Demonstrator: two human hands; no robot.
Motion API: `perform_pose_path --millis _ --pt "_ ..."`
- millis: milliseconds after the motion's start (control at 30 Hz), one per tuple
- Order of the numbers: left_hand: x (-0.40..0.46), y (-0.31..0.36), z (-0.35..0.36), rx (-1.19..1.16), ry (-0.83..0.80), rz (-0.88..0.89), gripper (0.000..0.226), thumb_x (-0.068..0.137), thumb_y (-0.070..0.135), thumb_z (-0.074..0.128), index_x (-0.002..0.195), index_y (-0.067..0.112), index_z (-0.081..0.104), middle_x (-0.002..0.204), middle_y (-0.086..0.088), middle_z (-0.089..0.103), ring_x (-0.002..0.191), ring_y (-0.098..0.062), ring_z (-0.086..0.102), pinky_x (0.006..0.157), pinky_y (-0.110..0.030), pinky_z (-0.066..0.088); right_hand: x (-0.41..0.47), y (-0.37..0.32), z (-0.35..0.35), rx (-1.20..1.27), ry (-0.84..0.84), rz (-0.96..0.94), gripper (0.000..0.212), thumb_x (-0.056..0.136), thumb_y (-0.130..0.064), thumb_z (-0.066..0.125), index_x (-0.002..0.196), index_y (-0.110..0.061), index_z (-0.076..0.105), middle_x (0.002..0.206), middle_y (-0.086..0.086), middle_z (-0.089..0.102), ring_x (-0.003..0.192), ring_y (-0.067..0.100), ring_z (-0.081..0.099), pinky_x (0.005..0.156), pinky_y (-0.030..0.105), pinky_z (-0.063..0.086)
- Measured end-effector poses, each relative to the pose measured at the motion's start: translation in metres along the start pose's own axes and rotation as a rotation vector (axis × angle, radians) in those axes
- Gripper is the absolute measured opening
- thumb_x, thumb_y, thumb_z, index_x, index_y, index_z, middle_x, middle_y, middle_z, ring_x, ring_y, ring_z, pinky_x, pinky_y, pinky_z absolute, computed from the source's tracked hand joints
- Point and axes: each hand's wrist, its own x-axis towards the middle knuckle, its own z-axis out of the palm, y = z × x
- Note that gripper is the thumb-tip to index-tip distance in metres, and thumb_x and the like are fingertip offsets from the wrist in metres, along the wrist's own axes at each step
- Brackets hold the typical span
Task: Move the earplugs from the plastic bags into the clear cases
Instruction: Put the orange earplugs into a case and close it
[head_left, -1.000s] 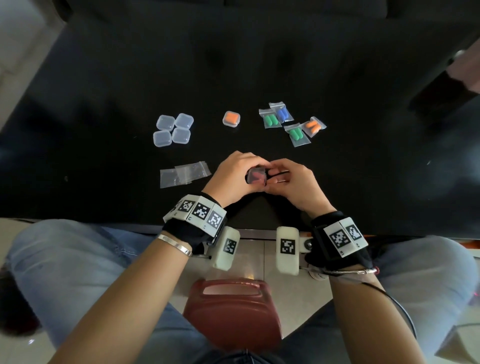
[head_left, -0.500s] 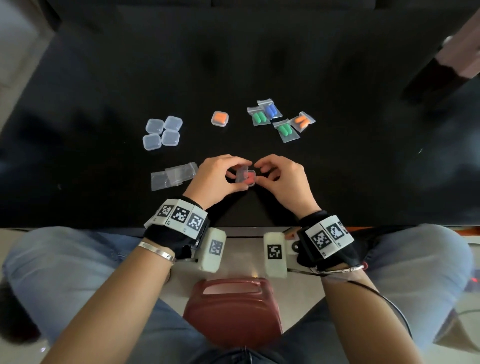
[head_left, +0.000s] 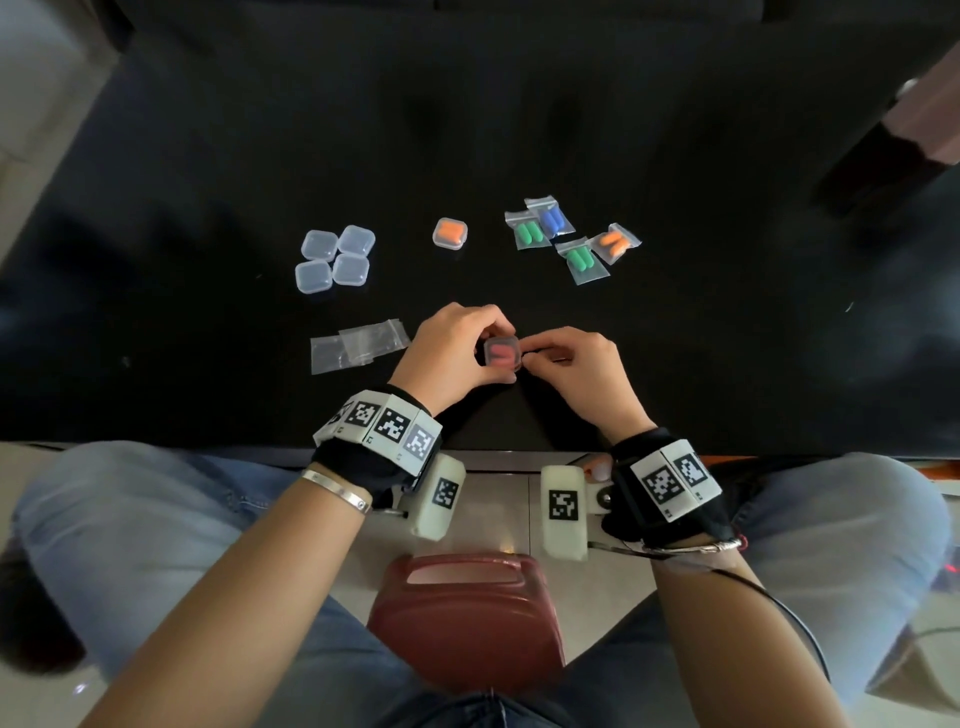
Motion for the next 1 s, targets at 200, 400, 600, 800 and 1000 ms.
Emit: perform_pose_path --millis 200,400,600,800,1000 --pt "0.006 -0.002 0.005 0.011 -0.055 -0.051 0.043 0.064 0.029 0.083 0.103 0.02 0.065 0.103 0.001 0.062 0.097 -0.017 0.053 0.081 -0.032 0.042 0.003 0.001 0.001 0.168 0.009 0.134 0.019 0.087 -0.011 0.064 0.106 -0.01 0.062 0.089 0.005 0.067 0.071 0.011 0.066 0.065 0.016 0.057" --pt "0.005 0.001 0.006 -0.032 -0.027 -0.138 0.041 0.066 0.029 0.082 0.103 0.024 0.067 0.1 0.005 0.061 0.098 -0.015 0.052 0.079 -0.027 0.034 0.014 0.0 0.002 -0.028 0.035 0.144 0.025 0.078 -0.031 0.075 0.095 -0.016 0.064 0.075 -0.007 0.059 0.067 0.006 0.056 0.061 0.021 0.049" --pt "0.003 -0.001 0.001 -0.119 -0.088 -0.13 0.047 0.069 0.018 0.079 0.114 0.021 0.065 0.108 0.002 0.064 0.102 -0.015 0.059 0.09 -0.035 0.048 0.017 -0.008 -0.002 -0.145 -0.061 0.105 0.033 0.079 -0.039 0.072 0.104 -0.019 0.062 0.086 -0.007 0.063 0.075 0.005 0.057 0.064 0.018 0.046" --pt "0.004 -0.01 -0.009 -0.089 -0.011 -0.127 0.067 0.075 0.008 0.072 0.135 0.02 0.044 0.129 -0.002 0.055 0.113 -0.013 0.056 0.093 -0.032 0.051 0.032 -0.021 0.007 -0.247 -0.132 -0.043 0.044 0.081 -0.035 0.07 0.119 -0.02 0.056 0.106 -0.002 0.06 0.088 0.009 0.058 0.073 0.022 0.049" --pt "0.044 -0.032 -0.042 -0.023 0.255 -0.129 0.039 0.083 0.004 0.058 0.12 0.016 0.06 0.121 -0.005 0.059 0.11 -0.022 0.054 0.098 -0.032 0.043 0.097 -0.035 0.007 -0.29 -0.017 0.026 0.036 0.085 -0.032 0.067 0.115 -0.013 0.064 0.114 0.006 0.066 0.101 0.019 0.062 0.088 0.031 0.049"
